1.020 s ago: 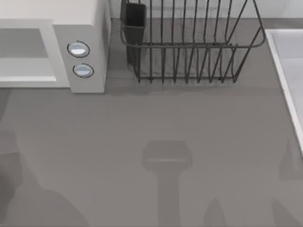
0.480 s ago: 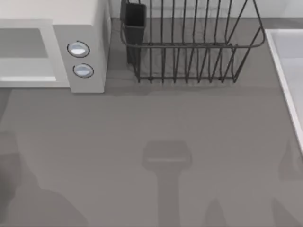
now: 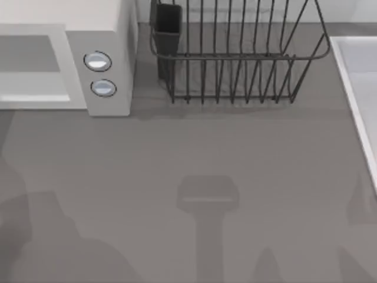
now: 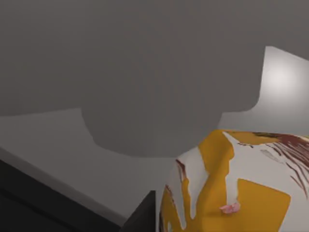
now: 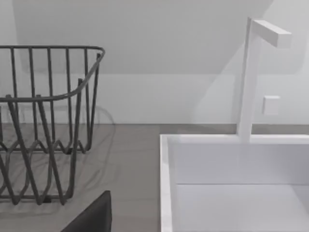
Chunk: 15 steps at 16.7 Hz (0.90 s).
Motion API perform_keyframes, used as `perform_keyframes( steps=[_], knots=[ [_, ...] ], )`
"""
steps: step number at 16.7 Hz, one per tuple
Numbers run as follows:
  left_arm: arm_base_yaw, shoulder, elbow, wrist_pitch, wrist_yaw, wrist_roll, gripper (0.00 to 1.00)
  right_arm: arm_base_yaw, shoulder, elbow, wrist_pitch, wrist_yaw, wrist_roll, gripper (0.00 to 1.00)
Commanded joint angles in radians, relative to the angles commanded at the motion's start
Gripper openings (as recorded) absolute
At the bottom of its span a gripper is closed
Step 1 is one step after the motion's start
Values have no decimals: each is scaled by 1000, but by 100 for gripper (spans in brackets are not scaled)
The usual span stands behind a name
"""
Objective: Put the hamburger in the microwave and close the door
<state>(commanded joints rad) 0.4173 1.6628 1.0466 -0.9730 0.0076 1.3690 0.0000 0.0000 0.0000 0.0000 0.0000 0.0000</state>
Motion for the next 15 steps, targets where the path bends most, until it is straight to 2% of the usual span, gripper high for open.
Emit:
perform_keyframes(
  steps=[4, 8, 12, 15],
  knots=[
    [-1, -65, 89, -140, 2, -9, 0, 0, 0, 0, 0, 0, 0, 100],
    [-1, -73, 99, -151, 2, -10, 0, 0, 0, 0, 0, 0, 0, 100],
    [-3, -57, 96, -117, 6, -30, 0, 0, 0, 0, 0, 0, 0, 100],
    [-17, -11, 95, 10, 23, -114, 0, 0, 0, 0, 0, 0, 0, 100]
  ],
)
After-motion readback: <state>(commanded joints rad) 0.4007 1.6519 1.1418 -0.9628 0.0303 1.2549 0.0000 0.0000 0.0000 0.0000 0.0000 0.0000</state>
